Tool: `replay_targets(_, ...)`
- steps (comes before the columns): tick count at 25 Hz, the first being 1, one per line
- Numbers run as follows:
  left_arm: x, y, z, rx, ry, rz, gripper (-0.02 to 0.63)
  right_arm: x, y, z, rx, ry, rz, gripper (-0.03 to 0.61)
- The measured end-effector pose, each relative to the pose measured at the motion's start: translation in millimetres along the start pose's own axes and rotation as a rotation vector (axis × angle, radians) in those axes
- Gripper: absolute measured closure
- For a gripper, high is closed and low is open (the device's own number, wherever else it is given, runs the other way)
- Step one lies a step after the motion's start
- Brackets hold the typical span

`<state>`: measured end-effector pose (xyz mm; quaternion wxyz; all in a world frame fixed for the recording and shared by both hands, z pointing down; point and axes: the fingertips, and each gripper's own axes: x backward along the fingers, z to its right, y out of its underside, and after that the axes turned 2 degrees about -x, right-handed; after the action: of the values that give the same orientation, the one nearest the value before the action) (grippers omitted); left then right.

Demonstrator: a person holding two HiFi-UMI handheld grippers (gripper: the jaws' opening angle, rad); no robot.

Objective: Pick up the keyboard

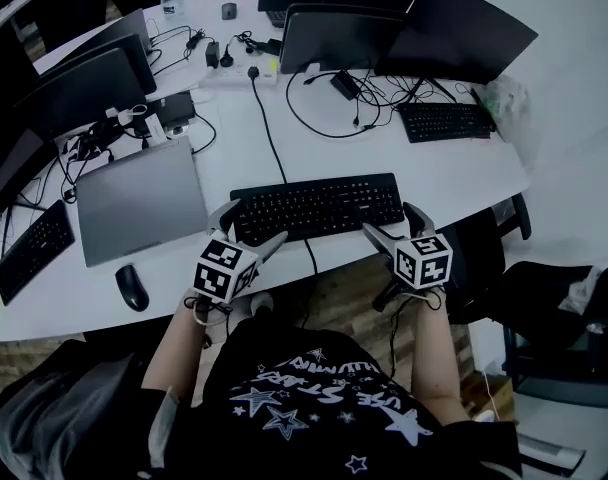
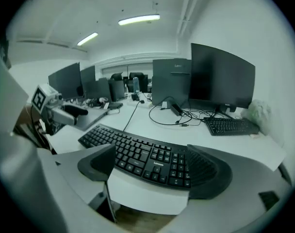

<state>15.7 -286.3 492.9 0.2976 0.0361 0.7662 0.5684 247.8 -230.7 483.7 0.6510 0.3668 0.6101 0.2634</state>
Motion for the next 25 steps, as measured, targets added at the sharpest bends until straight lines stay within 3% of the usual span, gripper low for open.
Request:
replay_targets(5, -6, 7, -14, -0.021, 0.02, -0.036, 0.183, -22, 8, -6, 0.272, -0.038, -0.175, 0.108)
replay_targets(10, -10, 7, -19, -0.004, 0.006, -0.039, 0.183, -41, 8, -9, 0.506, -0.106, -0.284, 0.079)
replay_targets(17, -14, 10, -15, 0.025, -0.077, -0.062, 0.183, -70, 21, -9, 0.765, -0.344, -0.44, 0.056)
replay_targets(25, -16, 10, -10, 0.11, -0.243, -0.074, 0.183, -104, 44, 0, 0.901, -0.568, -0.565, 0.037)
